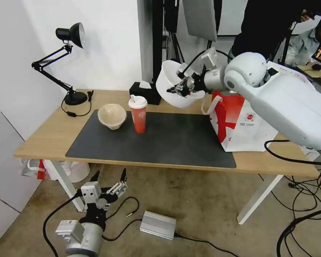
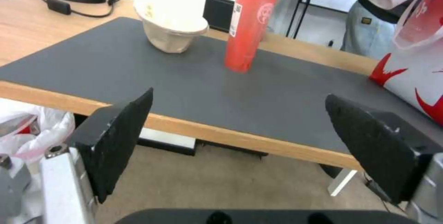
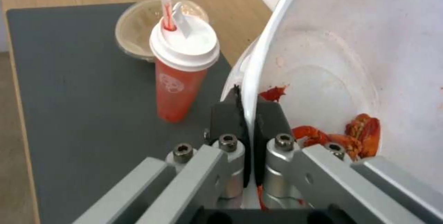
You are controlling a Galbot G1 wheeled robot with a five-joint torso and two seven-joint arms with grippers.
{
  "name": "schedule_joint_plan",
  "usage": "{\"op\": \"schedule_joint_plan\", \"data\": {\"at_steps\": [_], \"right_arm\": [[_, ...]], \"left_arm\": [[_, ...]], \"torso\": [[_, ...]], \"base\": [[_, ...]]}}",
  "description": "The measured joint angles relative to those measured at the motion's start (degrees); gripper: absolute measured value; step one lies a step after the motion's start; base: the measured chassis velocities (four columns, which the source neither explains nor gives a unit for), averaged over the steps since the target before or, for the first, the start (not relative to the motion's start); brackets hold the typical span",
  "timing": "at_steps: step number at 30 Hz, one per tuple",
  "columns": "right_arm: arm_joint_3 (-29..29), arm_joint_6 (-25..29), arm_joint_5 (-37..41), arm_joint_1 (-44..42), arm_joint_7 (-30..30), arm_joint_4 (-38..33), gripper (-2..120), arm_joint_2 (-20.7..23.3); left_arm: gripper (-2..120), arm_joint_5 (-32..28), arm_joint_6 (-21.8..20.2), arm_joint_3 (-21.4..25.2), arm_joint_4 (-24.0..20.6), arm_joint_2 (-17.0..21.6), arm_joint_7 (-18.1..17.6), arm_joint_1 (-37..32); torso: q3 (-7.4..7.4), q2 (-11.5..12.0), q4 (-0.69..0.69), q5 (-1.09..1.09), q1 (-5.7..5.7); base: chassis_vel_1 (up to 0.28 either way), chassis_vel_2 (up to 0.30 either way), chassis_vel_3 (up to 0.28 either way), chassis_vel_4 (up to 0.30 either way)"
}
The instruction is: Pick up the trash from the table and place it into the takeout bag.
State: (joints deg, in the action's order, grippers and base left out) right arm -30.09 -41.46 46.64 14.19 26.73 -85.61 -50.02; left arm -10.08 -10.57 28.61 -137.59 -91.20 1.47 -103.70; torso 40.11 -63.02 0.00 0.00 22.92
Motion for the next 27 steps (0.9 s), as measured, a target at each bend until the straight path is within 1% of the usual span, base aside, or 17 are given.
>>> {"op": "schedule_joint_plan", "data": {"at_steps": [8, 27], "right_arm": [[0.13, 0.0, 0.56, 0.9, 0.07, -0.21, 0, 0.95], [3.08, 0.0, 3.2, 2.36, -0.81, -0.21, 0, 3.42]], "left_arm": [[100, 0.58, 0.07, -0.24, -0.01, -0.01, -0.11, -0.2], [100, 0.97, 0.12, -0.1, -0.7, -0.02, -0.31, -0.72]], "torso": [[0.0, 0.0, 0.0, 0.0, 0.0], [0.0, 0.0, 0.0, 0.0, 0.0]], "base": [[0.0, 0.0, 0.0, 0.0], [0.0, 0.0, 0.0, 0.0]]}}
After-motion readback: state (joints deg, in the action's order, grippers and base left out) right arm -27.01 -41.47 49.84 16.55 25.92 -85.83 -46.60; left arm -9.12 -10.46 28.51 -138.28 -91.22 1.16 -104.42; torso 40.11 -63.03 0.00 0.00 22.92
